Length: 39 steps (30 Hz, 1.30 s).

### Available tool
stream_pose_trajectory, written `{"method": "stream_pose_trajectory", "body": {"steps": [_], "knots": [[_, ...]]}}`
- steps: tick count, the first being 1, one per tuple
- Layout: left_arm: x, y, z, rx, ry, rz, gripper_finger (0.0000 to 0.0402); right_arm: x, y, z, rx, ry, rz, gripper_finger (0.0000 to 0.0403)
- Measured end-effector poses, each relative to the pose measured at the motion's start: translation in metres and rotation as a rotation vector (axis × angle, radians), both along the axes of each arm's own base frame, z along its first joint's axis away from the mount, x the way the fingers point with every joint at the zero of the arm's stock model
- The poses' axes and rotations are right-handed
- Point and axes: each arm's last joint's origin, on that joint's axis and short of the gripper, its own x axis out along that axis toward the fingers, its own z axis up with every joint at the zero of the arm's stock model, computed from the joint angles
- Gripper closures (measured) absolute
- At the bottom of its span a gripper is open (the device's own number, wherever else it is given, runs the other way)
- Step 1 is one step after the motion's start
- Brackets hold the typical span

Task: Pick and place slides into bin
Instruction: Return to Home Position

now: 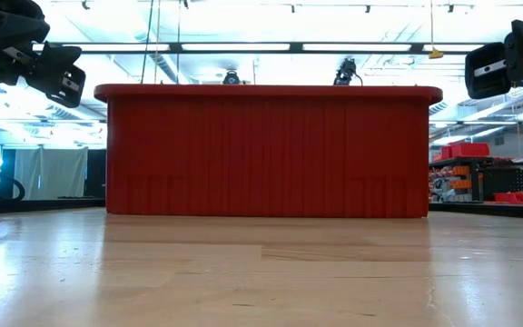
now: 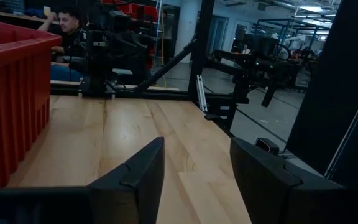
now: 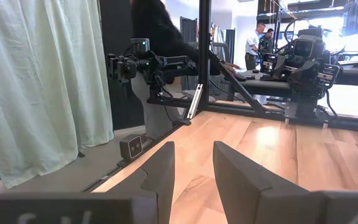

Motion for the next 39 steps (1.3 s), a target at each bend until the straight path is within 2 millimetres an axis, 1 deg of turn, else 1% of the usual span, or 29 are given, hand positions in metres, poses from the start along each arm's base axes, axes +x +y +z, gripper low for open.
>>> {"method": "stream_pose_trajectory", "body": {"steps": [6, 14, 22, 31, 39], "knots": [[0.0, 0.0, 0.0, 0.0, 0.0, 0.0, 0.0208, 0.0, 0.0, 0.0, 0.0, 0.0, 0.0, 0.0287], [0.0, 0.0, -0.0001, 0.0, 0.0, 0.0, 0.0213, 0.0, 0.0, 0.0, 0.0, 0.0, -0.001, 0.0287], [0.0, 0.0, 0.0, 0.001, 0.0, 0.0, 0.0207, 0.0, 0.0, 0.0, 0.0, 0.0, 0.0, 0.0287], [0.0, 0.0, 0.0, 0.0, 0.0, 0.0, 0.0216, 0.0, 0.0, 0.0, 0.0, 0.0, 0.0, 0.0287], [0.0, 0.0, 0.0, 0.001, 0.0, 0.0, 0.0209, 0.0, 0.0, 0.0, 0.0, 0.0, 0.0, 0.0287]]}}
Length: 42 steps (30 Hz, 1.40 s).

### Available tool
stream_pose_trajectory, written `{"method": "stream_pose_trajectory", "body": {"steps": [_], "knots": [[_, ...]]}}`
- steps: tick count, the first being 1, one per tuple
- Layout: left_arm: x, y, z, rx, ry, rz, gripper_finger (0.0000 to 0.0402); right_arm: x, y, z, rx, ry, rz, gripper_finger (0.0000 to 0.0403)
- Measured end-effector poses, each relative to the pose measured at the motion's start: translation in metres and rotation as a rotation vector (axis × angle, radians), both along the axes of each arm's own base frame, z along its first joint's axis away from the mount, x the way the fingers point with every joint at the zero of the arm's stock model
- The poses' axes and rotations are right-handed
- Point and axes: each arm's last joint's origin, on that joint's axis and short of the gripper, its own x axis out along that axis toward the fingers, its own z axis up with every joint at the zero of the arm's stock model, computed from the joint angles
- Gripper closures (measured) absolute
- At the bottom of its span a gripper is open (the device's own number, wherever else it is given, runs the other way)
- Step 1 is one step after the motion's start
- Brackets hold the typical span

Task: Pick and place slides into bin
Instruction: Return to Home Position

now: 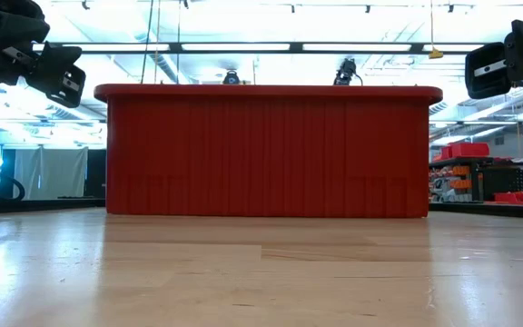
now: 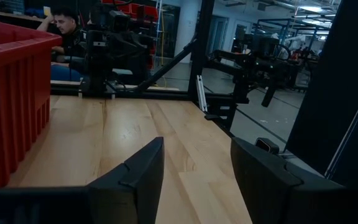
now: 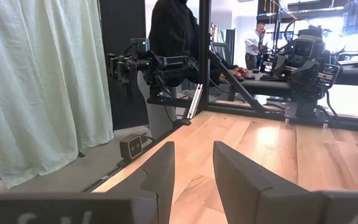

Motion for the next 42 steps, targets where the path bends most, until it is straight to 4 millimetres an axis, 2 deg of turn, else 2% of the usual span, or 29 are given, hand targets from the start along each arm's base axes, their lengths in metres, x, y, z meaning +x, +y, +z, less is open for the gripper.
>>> {"method": "stream_pose_trajectory", "body": {"steps": [42], "knots": [[0.0, 0.0, -0.0001, 0.0, 0.0, 0.0, 0.0214, 0.0, 0.0, 0.0, 0.0, 0.0, 0.0, 0.0287]]}}
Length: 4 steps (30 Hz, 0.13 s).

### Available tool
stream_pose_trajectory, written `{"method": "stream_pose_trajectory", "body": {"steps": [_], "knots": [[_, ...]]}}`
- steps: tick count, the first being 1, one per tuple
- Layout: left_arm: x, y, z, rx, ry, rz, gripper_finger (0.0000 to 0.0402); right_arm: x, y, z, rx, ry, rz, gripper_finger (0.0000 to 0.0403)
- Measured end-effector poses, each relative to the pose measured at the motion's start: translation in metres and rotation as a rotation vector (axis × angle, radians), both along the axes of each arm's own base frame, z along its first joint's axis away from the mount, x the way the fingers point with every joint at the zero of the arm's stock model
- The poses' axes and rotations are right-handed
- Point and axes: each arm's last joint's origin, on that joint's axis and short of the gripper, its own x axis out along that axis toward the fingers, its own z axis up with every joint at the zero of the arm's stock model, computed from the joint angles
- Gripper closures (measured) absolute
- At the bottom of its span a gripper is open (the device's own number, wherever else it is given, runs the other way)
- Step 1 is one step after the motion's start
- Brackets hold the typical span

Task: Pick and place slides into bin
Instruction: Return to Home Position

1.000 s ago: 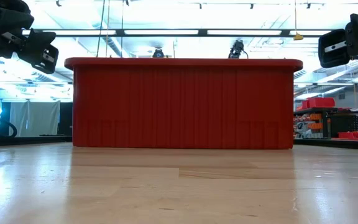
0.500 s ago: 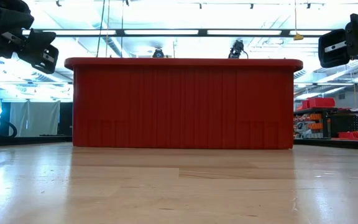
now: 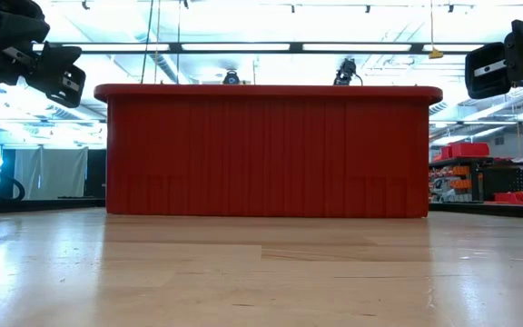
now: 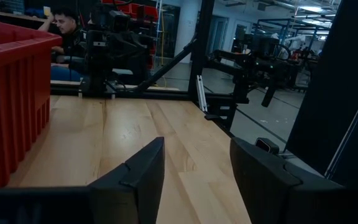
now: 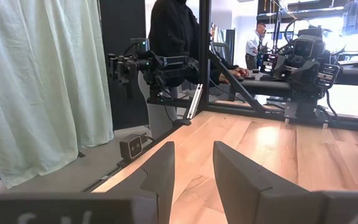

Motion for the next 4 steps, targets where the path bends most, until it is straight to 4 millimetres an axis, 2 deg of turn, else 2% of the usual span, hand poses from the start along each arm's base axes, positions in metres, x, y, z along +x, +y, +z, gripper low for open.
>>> {"method": "stream_pose_trajectory", "body": {"steps": [4], "knots": [[0.0, 0.0, 0.0, 0.0, 0.0, 0.0, 0.021, 0.0, 0.0, 0.0, 0.0, 0.0, 0.0, 0.0287]]}}
